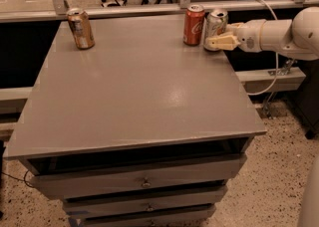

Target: Move 7up can near coke can

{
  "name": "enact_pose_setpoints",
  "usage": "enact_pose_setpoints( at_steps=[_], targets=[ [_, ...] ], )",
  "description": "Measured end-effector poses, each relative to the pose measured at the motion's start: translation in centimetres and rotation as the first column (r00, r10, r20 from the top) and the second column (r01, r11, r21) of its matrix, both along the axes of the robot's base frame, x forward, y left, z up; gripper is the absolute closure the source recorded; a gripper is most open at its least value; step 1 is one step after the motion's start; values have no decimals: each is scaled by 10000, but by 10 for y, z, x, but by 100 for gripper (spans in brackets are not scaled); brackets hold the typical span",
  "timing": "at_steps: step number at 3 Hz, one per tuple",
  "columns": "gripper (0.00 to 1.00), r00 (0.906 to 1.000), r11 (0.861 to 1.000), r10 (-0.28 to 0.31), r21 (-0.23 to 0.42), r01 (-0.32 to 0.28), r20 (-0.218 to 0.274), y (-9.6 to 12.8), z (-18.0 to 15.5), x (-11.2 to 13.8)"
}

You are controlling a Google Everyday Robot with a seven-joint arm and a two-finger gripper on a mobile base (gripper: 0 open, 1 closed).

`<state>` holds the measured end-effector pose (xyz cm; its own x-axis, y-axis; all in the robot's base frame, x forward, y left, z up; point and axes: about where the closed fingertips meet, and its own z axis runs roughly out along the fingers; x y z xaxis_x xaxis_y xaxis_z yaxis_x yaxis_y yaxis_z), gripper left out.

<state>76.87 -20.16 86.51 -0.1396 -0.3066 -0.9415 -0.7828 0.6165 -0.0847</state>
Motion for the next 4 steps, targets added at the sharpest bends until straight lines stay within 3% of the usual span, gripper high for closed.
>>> enact_pose_setpoints(
  at_steps=[1, 3, 4],
  targets=[
    [0, 9988, 9995, 308, -113, -303, 390, -2, 15, -13],
    [0, 9964, 9962, 703, 481, -725, 467, 5, 17, -50],
    [0, 9956, 9995, 276, 109, -287, 901, -16, 42, -82]
  ],
)
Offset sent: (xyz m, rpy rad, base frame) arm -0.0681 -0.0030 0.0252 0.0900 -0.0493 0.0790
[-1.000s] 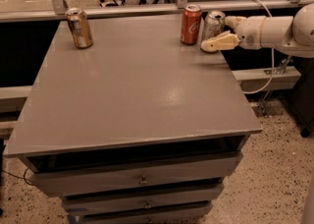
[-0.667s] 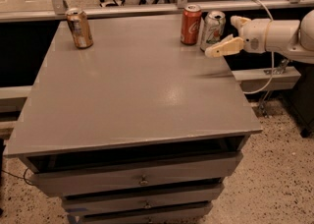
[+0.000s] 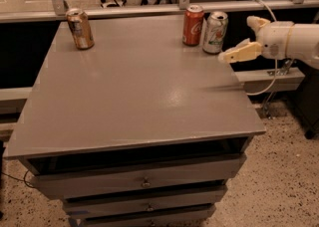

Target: Move 7up can near coke can

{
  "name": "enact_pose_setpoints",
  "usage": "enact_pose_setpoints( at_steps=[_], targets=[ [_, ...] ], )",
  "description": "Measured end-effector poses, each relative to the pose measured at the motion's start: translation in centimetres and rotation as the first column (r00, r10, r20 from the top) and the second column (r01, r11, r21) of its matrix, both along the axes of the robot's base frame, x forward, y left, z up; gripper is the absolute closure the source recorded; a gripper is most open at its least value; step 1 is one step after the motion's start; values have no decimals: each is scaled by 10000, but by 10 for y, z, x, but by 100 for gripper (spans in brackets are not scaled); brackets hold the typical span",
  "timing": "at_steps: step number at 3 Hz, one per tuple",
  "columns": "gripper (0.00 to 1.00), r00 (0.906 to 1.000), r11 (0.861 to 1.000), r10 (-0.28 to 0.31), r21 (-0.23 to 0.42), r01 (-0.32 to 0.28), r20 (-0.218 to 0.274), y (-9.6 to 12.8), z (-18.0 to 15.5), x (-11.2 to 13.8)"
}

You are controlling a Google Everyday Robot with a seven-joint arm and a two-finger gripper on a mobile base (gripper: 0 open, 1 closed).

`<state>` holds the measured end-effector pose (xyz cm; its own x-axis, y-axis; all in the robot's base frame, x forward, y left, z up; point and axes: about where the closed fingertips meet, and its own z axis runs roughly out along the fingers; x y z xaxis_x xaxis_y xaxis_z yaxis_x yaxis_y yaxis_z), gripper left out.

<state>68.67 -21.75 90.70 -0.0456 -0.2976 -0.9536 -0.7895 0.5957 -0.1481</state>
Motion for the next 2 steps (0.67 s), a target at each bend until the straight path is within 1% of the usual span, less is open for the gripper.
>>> enact_pose_setpoints(
  at_steps=[1, 2],
  targets=[
    [0, 9967, 9985, -415, -333, 439, 696, -18, 42, -40],
    [0, 9950, 9974, -547, -426, 584, 831, -25, 52, -50]
  ],
)
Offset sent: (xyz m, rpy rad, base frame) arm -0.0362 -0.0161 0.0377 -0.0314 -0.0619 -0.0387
